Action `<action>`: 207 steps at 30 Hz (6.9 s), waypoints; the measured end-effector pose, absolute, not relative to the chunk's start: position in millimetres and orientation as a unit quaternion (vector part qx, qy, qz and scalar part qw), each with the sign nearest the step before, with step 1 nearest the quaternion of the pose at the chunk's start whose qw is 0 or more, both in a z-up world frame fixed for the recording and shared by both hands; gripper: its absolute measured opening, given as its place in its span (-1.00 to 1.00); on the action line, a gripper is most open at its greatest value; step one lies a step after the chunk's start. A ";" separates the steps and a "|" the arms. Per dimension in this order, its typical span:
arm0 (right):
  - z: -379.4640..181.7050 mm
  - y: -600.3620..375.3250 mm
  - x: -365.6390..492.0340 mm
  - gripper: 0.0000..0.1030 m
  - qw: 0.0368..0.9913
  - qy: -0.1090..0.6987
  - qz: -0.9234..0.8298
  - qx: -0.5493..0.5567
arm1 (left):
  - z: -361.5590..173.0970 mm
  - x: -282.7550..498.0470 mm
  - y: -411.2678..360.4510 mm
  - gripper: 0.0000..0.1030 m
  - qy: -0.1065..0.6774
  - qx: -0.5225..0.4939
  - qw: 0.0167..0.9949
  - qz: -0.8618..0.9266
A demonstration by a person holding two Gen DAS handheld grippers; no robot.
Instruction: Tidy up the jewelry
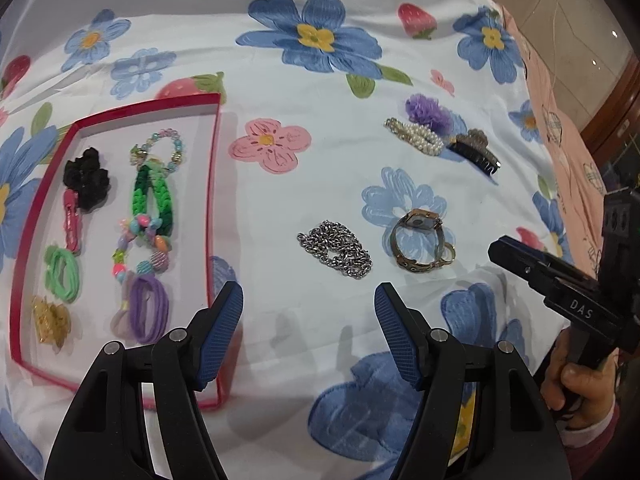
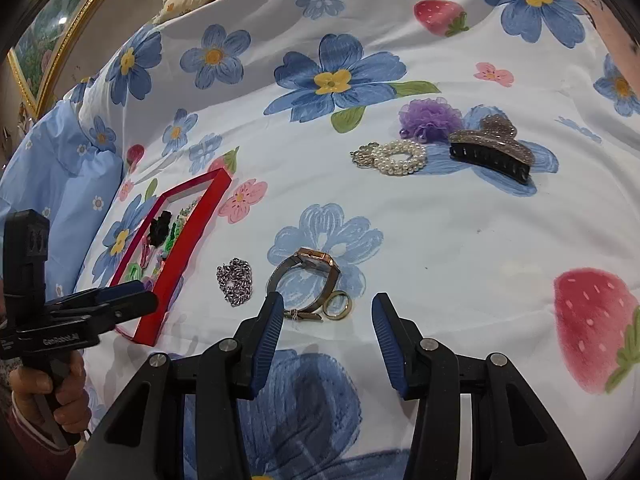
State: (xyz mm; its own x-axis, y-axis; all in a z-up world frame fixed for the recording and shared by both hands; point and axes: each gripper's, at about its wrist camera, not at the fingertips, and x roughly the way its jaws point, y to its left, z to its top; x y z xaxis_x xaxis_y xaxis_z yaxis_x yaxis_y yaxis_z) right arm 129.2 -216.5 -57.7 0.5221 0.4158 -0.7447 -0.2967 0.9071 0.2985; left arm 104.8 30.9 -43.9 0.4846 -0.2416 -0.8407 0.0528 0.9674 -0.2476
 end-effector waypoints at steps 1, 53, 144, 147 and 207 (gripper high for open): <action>-58.6 -215.1 131.3 -0.07 0.869 0.446 0.205 0.065 | -45.5 107.7 29.3 0.32 0.503 -0.092 0.855 -0.088; -68.9 -201.1 165.6 -0.88 0.867 0.446 0.213 0.069 | -62.3 141.4 -5.1 -0.80 0.486 -0.085 0.859 -0.136; -100.8 47.6 134.1 -0.85 0.782 0.485 0.381 -0.096 | -96.6 62.0 198.2 -0.79 0.481 -0.208 0.852 0.021; -100.8 47.8 134.0 -0.85 0.781 0.485 0.382 -0.096 | -96.7 62.0 198.4 -0.79 0.481 -0.207 0.852 0.023; -64.2 -33.9 69.9 0.48 0.832 0.400 0.381 0.046 | -40.9 -59.5 180.3 0.76 0.370 -0.218 0.891 0.148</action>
State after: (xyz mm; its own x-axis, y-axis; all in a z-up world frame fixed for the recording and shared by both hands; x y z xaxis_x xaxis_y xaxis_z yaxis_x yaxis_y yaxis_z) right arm 69.9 -33.9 -64.2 0.3898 0.6704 -0.6313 -0.5970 0.7060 0.3810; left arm -59.5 180.3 -40.9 0.6823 0.1024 -0.7239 -0.4248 0.8614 -0.2786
